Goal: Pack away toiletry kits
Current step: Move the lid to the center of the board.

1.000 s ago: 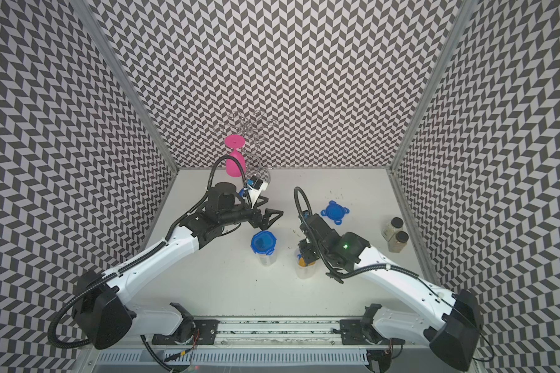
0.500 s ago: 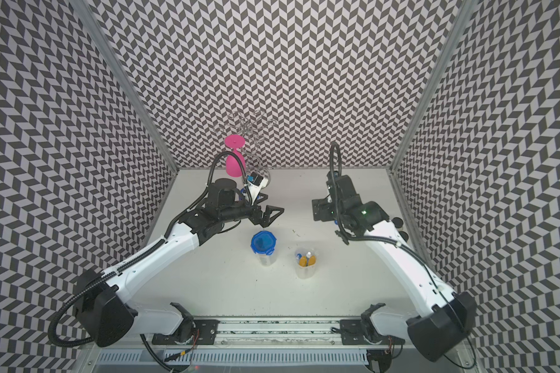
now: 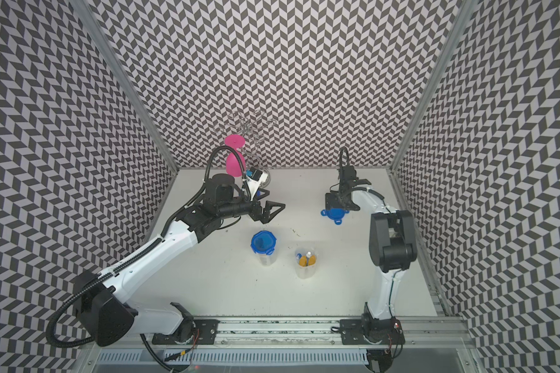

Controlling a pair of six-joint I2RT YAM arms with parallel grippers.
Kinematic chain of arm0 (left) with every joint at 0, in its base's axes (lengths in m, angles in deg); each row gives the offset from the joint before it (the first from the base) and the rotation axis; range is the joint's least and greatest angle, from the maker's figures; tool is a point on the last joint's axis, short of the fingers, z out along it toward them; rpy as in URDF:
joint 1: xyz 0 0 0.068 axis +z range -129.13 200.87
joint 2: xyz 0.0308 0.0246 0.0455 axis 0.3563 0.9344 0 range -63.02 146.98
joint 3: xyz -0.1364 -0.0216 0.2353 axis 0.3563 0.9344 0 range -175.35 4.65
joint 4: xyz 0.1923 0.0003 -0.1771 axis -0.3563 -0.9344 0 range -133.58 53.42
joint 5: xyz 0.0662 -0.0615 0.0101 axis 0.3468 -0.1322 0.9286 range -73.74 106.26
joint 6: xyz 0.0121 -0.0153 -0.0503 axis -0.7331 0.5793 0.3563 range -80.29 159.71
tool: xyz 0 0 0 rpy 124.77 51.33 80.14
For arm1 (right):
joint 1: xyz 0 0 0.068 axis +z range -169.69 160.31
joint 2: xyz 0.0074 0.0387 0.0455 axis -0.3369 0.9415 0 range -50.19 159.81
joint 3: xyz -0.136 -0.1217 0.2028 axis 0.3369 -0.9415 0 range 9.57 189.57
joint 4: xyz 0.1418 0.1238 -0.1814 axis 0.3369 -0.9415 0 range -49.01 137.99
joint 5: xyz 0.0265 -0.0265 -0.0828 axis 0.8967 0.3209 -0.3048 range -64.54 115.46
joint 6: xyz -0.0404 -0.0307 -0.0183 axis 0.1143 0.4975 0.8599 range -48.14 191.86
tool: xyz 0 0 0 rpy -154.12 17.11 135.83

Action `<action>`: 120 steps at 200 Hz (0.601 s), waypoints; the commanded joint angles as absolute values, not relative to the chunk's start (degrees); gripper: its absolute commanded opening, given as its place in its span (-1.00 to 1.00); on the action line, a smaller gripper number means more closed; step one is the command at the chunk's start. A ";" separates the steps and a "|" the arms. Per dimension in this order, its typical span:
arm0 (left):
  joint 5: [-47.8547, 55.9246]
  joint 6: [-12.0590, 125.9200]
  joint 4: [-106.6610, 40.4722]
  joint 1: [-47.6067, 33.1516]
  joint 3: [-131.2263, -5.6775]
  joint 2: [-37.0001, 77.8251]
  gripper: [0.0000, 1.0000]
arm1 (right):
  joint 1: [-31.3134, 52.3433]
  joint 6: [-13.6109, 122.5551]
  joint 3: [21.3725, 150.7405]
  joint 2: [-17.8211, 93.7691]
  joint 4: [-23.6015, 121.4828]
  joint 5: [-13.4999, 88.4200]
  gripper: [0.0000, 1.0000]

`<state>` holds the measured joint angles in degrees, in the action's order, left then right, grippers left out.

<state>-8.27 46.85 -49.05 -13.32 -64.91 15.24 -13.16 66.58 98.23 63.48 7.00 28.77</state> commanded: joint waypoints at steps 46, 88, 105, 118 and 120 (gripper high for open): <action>-7.72 50.68 -45.55 -12.79 -66.78 14.58 0.99 | -14.06 65.79 110.72 74.76 5.26 30.54 0.95; -9.15 52.12 -43.61 -12.36 -66.13 14.48 0.99 | -13.17 69.44 110.31 76.99 5.71 26.73 0.94; -9.71 52.02 -43.61 -12.24 -65.59 14.49 0.99 | -12.45 71.87 109.90 77.75 5.90 26.89 0.94; -9.98 51.87 -43.77 -12.15 -65.19 14.50 0.99 | -11.97 74.06 109.44 78.10 6.16 28.00 0.94; -9.96 51.80 -43.82 -12.12 -65.15 14.50 0.99 | -11.85 74.41 109.40 78.12 6.04 27.90 0.94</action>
<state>-8.47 51.37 -45.53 -12.62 -64.91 15.24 -13.14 69.46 109.79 76.70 5.58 28.20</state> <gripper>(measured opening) 0.995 0.969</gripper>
